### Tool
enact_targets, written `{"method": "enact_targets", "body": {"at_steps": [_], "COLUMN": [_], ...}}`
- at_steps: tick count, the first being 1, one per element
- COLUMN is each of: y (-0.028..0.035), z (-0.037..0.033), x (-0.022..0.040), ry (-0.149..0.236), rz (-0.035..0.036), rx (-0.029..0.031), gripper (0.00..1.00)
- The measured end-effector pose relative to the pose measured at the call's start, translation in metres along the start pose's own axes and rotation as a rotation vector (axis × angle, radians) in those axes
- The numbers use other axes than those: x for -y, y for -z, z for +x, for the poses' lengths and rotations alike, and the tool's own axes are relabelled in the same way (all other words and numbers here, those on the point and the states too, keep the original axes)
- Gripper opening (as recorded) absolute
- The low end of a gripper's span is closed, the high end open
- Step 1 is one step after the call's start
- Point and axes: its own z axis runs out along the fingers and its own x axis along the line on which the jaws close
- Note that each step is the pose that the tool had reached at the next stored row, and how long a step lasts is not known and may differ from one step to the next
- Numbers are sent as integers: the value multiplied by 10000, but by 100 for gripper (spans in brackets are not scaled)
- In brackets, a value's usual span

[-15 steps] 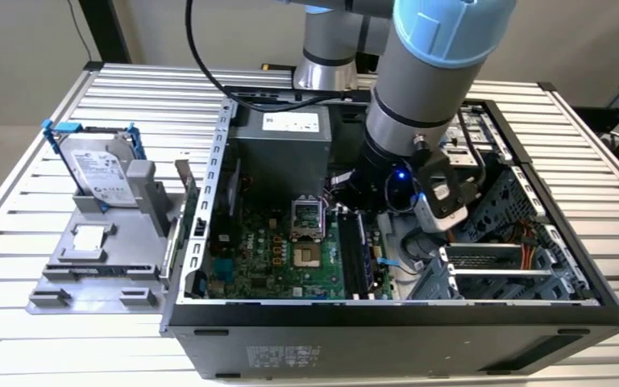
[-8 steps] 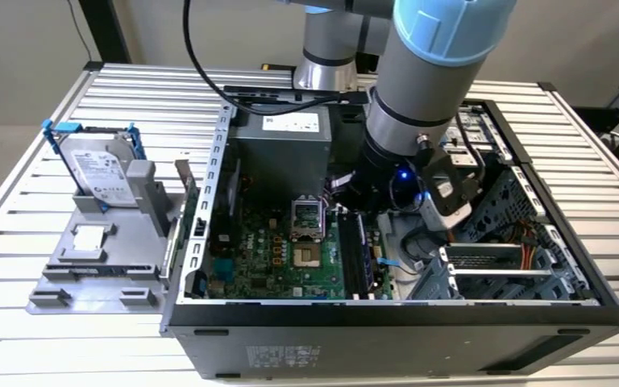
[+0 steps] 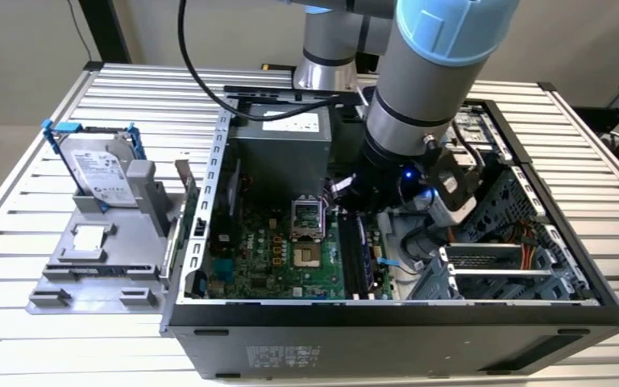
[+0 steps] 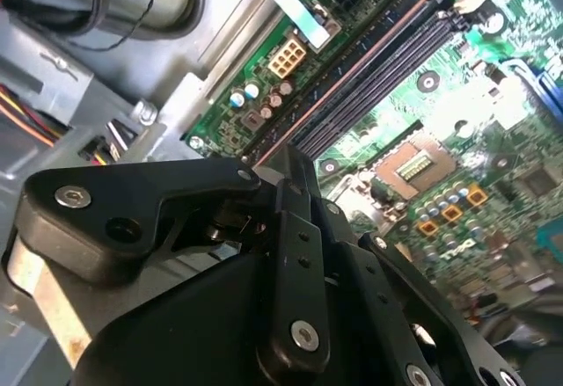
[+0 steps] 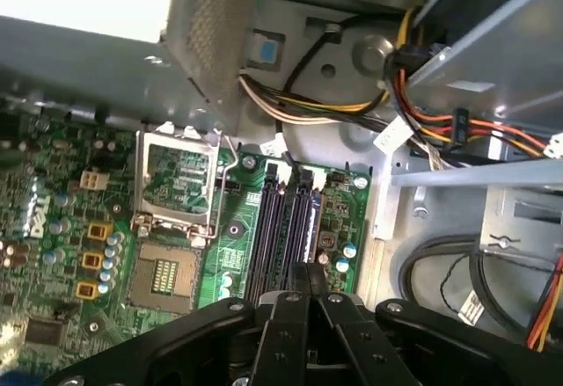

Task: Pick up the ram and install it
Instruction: 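Insert the ram into the slot, then press down the ram until it locks into place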

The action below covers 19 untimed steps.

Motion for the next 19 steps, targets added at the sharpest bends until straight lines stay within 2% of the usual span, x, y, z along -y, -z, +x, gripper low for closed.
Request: {"method": "enact_targets", "body": {"at_steps": [6, 9, 15, 19], "y": [5, 8, 9, 9], "z": [0, 0, -1, 0], "x": [0, -1, -1, -1], "ry": [900, 1364, 2332, 2973], "rz": [-28, -35, -41, -28], "rx": [-88, -110, -111, -55], "gripper": [0, 0, 0, 0]}}
